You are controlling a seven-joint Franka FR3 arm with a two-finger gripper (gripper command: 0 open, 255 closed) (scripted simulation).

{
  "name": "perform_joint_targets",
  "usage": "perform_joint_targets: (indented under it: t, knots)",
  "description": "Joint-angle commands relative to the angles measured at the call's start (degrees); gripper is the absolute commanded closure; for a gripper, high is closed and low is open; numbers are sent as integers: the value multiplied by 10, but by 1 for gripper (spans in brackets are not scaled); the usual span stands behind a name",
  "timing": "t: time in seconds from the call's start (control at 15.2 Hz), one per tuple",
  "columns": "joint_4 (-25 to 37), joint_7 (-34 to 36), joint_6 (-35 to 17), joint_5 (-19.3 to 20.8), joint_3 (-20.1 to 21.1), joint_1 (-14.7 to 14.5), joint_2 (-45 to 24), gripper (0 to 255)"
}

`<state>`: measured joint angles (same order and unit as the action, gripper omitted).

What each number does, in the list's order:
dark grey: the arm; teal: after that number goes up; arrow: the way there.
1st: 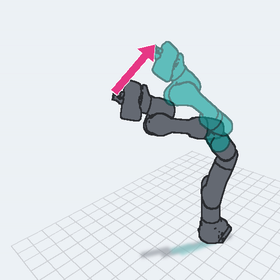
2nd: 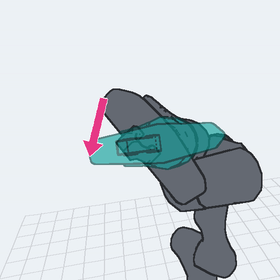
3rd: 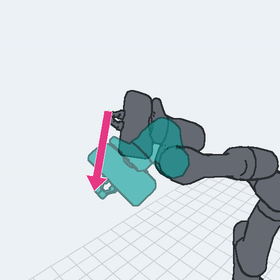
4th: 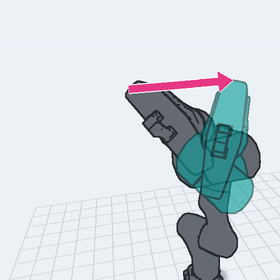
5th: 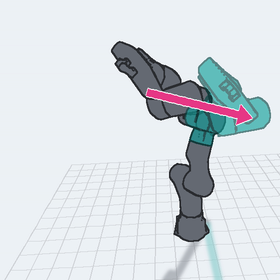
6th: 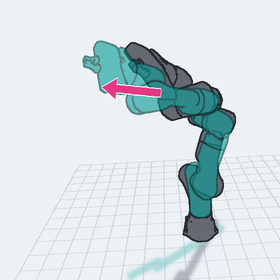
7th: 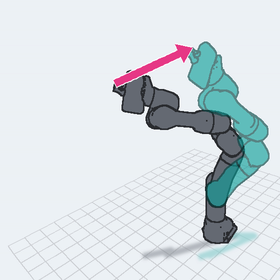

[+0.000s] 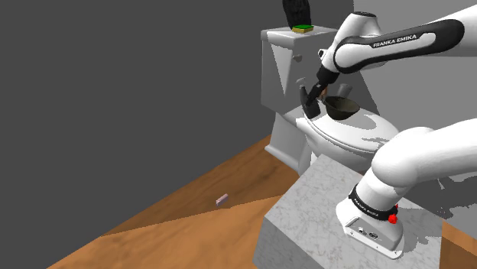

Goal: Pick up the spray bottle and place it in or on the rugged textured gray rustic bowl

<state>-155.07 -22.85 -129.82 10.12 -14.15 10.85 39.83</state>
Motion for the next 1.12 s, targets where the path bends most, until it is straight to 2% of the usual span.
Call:
perform_joint_targets:
  t: [0.0, 0.2, 0.4, 0.53, 0.66, 0.79, 0.86, 0.92, 0.99, 1.06]
  knots:
    - [-6, -13, -58, 8, -20, 6, -26, 0]
    - [-4, -39, -145, 11, -57, 8, -80, 0]
    - [8, -75, -228, -1, -101, -3, -139, 0]
    - [20, -107, -281, -24, -137, -22, -181, 0]
    - [37, -152, -330, -64, -184, -57, -222, 0]
    - [58, -216, -373, -131, -249, -117, -263, 0]
    - [70, -261, -392, -180, -292, -161, -283, 0]
    - [85, -318, -408, -244, -348, -220, -303, 0]
    - [104, -392, -418, -331, -418, -297, -325, 0]
    - [130, -493, -419, -451, -515, -401, -352, 0]
